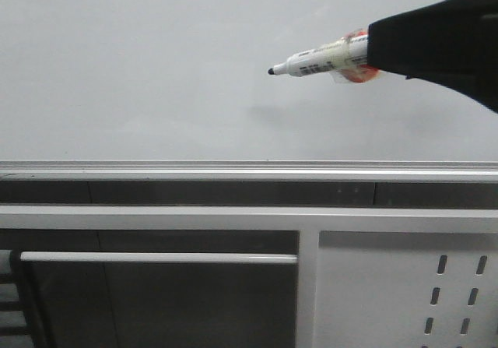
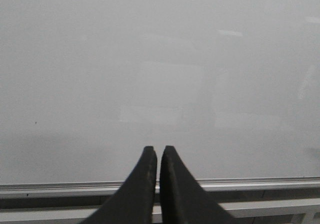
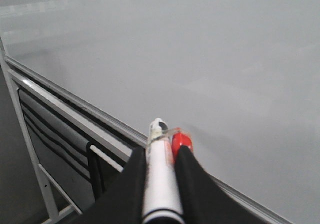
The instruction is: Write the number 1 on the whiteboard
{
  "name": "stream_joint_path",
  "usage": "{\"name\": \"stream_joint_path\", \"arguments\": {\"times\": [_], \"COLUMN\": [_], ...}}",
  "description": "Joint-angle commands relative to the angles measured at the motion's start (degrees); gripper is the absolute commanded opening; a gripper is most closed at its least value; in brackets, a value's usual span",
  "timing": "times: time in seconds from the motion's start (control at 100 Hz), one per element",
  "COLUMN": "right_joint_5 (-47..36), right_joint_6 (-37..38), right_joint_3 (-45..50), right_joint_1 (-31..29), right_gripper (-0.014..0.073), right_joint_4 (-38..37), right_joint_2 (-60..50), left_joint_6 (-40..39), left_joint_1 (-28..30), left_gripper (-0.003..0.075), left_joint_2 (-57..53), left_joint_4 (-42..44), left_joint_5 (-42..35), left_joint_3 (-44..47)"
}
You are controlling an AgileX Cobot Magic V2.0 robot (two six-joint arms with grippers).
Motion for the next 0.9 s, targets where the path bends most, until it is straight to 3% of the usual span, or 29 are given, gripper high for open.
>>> {"name": "stream_joint_path", "arguments": {"times": [0.0, 0.89], "right_joint_5": [-7.0, -15.8], "right_joint_6": [-1.3, -1.4], "right_joint_3": [-1.3, -2.7], "right_joint_1": [0.7, 1.2], "right_gripper": [-0.0050, -0.0050], "right_joint_4": [-2.6, -2.1], "right_joint_2": [-0.1, 3.4], "left_joint_6": [-0.5, -0.5], "left_joint_1": [0.1, 0.1], "left_gripper": [-0.0018, -0.0018], "left_joint_2": [0.5, 0.5], "left_joint_4": [0.7, 2.9], "left_joint_5": [-2.9, -3.8], "left_joint_3": [-0.7, 0.4]}}
